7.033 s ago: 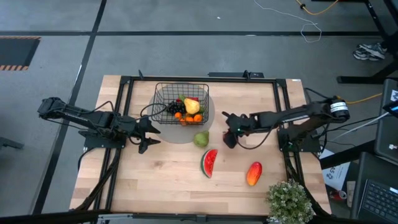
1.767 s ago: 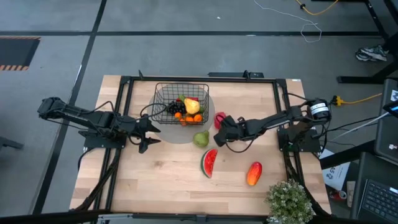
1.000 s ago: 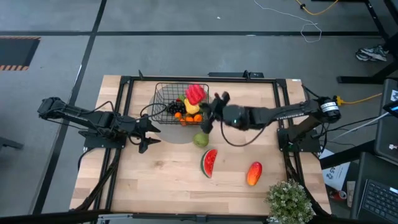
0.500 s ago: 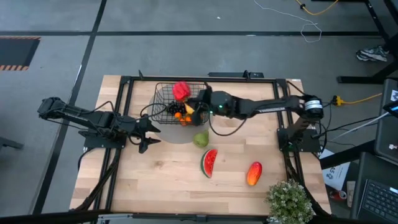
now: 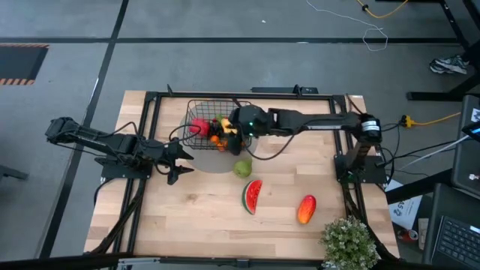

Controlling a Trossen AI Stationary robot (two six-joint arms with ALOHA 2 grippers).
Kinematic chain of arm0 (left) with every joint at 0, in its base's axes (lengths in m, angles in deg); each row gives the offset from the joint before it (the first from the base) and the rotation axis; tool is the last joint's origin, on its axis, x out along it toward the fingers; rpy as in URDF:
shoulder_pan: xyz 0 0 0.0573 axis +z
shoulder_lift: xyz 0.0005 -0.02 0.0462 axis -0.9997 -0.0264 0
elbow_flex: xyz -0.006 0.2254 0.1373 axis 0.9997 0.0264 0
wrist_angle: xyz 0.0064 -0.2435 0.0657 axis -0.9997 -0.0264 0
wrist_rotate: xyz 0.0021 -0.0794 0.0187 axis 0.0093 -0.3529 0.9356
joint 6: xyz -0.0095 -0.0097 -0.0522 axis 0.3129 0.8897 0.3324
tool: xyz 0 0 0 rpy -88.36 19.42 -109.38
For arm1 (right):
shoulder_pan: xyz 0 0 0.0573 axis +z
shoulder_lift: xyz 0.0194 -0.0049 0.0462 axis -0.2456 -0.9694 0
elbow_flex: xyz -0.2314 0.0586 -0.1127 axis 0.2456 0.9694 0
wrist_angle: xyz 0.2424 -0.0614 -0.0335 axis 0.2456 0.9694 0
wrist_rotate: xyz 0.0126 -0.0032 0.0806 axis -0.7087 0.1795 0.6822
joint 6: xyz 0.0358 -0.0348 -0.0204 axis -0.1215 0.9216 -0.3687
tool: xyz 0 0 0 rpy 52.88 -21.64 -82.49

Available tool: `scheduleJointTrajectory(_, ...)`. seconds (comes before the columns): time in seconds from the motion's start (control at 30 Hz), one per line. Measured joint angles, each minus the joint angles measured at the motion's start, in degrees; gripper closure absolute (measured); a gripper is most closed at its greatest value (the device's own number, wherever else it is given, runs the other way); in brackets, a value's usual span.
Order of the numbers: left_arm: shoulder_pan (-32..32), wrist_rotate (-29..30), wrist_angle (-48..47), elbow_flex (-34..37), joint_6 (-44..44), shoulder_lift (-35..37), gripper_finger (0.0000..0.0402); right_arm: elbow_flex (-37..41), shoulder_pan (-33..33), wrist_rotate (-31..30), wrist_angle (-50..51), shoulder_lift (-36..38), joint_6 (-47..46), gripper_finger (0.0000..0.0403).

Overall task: Build produce basket
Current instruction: Put the green pear into the wire basket

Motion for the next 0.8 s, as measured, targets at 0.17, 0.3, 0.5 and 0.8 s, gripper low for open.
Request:
scheduleJointTrajectory(0.17,0.0,0.0,0.0,0.0,0.0,0.0,0.0160,-1.4,4.6,6.3,14.4,2.2,-1.4,0.0222)
scheduleJointTrajectory(0.3,0.0,0.0,0.2,0.0,0.0,0.0,0.0160,-1.4,9.1,7.6,26.3,2.3,-0.4,0.0222)
scheduleJointTrajectory(0.5,0.0,0.1,2.6,0.0,4.9,0.0,0.0160,-1.4,14.8,3.6,47.4,3.3,-3.1,0.0222)
scheduleJointTrajectory(0.8,0.0,4.1,5.6,0.0,10.5,-2.1,0.0160,-1.2,22.5,-9.4,70.0,10.0,-17.7,0.0221)
